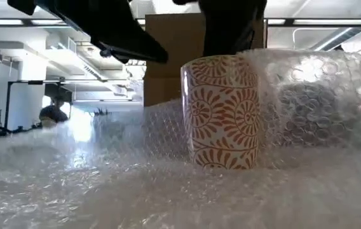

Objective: Wrap mug
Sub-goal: Wrap the orange mug with bubble wrap

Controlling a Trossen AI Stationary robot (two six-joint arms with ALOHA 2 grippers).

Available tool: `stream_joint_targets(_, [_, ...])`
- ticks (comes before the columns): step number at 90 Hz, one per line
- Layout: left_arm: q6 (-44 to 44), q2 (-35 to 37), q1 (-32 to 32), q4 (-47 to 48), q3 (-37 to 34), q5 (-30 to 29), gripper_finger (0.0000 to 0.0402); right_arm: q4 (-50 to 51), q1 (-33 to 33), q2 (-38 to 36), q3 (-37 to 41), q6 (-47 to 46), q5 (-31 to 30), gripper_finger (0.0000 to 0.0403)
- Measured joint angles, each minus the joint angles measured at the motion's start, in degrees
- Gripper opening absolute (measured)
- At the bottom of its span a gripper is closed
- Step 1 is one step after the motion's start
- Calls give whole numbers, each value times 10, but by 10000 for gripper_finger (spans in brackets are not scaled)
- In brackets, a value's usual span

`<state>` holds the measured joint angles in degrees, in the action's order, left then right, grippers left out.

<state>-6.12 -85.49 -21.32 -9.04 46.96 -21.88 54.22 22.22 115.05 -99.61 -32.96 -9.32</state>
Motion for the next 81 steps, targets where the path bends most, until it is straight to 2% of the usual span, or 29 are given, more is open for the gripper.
stream_joint_targets(21, [11, -4, 1, -3, 0, 0, 58, -8, -4, 8, -1, 0, -74, 8])
stream_joint_targets(37, [11, -4, 1, -2, 0, 0, 58, -29, -12, 45, 13, -2, -78, 8])
stream_joint_targets(48, [11, -4, 1, -3, 0, 0, 58, -31, -11, 68, 21, -4, -59, 8])
stream_joint_targets(61, [11, -4, 1, -3, 1, 0, 58, -28, -13, 83, 23, 1, -4, 7])
stream_joint_targets(81, [11, -4, 1, -4, 1, 0, 58, -11, -15, 56, 10, -3, 7, 7])
